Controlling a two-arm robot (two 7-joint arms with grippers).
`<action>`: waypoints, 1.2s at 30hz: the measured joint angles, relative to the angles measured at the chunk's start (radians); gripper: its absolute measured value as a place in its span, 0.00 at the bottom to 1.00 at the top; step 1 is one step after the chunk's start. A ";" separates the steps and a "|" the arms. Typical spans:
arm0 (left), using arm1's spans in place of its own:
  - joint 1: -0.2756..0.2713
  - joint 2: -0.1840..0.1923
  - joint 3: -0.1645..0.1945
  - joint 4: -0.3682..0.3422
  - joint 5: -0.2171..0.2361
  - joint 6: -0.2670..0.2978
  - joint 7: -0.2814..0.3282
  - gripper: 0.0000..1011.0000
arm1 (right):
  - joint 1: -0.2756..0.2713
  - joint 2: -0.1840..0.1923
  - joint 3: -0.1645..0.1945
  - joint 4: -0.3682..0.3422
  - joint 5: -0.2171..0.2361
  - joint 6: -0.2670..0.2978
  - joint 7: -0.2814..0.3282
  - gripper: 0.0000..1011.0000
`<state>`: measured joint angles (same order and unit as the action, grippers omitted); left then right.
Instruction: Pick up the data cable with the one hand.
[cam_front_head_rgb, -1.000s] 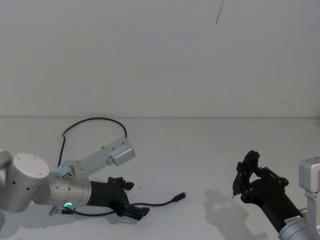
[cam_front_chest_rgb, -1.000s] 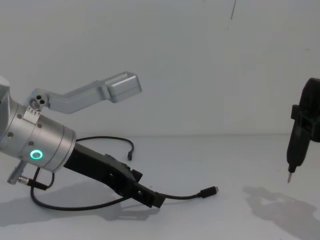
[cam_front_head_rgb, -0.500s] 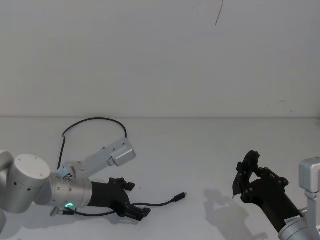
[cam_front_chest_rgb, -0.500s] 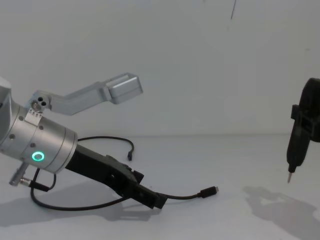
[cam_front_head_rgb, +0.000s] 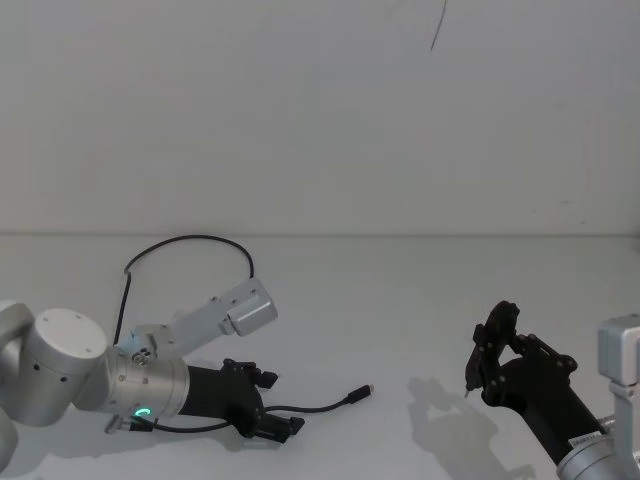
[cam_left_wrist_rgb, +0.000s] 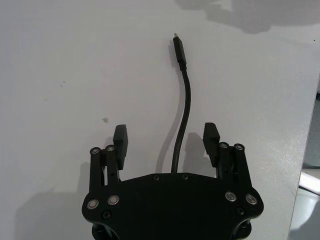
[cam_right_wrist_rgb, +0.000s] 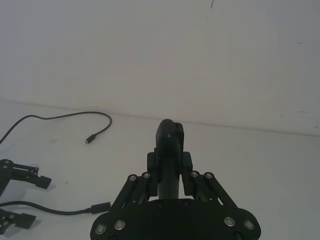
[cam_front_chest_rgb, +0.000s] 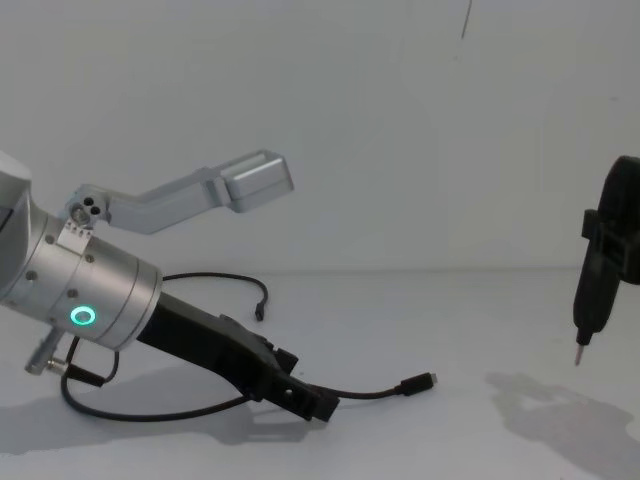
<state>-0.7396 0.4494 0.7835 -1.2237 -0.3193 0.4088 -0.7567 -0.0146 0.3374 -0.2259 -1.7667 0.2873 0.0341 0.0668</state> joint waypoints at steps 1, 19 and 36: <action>0.000 0.000 0.001 0.001 0.000 0.000 -0.001 0.86 | 0.000 0.000 0.000 0.000 0.000 0.000 0.000 0.26; -0.003 -0.003 0.005 0.005 0.002 -0.002 -0.005 0.34 | 0.000 0.000 0.000 0.000 0.000 0.000 0.000 0.26; -0.004 -0.003 0.007 0.005 0.002 -0.002 -0.007 0.04 | 0.000 0.000 0.000 0.000 0.000 0.000 0.000 0.26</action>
<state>-0.7437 0.4462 0.7900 -1.2183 -0.3174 0.4070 -0.7639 -0.0149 0.3374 -0.2257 -1.7667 0.2872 0.0340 0.0669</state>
